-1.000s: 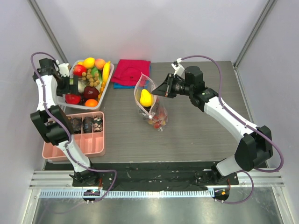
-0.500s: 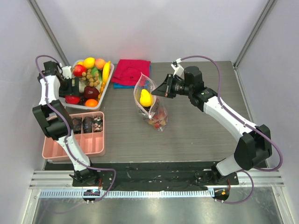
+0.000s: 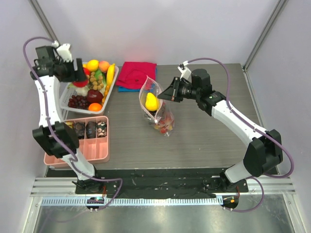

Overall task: Place the food in the zip-top bag and seal the zipper
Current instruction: Pick up the fake fruit from the bin, then place the fake fruit in the zipper food storage bag.

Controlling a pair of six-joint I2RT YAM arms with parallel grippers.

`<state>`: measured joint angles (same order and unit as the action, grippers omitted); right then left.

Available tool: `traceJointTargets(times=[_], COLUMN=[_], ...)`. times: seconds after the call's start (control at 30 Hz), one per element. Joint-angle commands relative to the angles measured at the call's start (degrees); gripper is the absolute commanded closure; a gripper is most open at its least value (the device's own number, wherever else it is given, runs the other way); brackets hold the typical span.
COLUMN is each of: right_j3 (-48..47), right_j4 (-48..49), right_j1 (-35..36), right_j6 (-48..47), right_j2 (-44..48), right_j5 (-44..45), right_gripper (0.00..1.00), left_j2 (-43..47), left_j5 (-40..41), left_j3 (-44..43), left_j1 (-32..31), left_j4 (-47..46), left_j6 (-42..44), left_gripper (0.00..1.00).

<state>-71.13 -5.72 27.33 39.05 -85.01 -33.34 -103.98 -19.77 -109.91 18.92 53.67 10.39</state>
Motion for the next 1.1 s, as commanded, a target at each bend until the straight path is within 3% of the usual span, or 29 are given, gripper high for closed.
traceJointTargets(times=[0.0, 0.13, 0.4, 0.53, 0.77, 0.9, 0.97, 1.07], right_j3=[-1.6, -2.3, -2.5, -2.1, -2.2, -2.1, -2.1, -2.2], right_j4=[0.9, 0.5, -0.3, -0.6, -0.8, -1.0, -1.0, -1.0], right_j1=[0.3, 0.2, 0.3, 0.3, 0.2, 0.2, 0.2, 0.2], right_j6=[-1.5, -2.0, -2.4, -2.5, -2.7, -2.9, -2.9, -2.9], right_j2=[0.8, 1.3, 2.0, 2.9, 4.2, 4.4, 4.4, 4.3], right_j5=[-0.1, -0.1, 0.1, 0.6, 0.8, 0.9, 0.9, 0.8], right_gripper=[0.99, 0.99, 0.99, 0.99, 0.99, 0.99, 0.99, 0.99], left_j2=[9.8, 14.2, 12.9, 11.8, 10.2, 9.7, 9.0, 9.8], left_j5=[-11.0, -12.8, -10.3, -6.5, -2.8, -5.4, -7.0, -6.3], left_j3=[-5.8, -4.2, -3.6, 0.8, 3.2, 1.5, -0.8, -2.1], left_j1=[-9.8, -23.7, -42.2, -46.4, -50.3, -50.4, -50.3, -50.2], left_j4=[0.7, -4.0, -5.1, -2.9, 1.7, 6.2, 8.8, 10.3], left_j6=[-5.6, -9.9, -11.0, -7.8, -5.4, -4.8, -4.5, -4.4], left_gripper=[0.43, 0.41, 0.40, 0.39, 0.29, 0.13, 0.01, 0.00])
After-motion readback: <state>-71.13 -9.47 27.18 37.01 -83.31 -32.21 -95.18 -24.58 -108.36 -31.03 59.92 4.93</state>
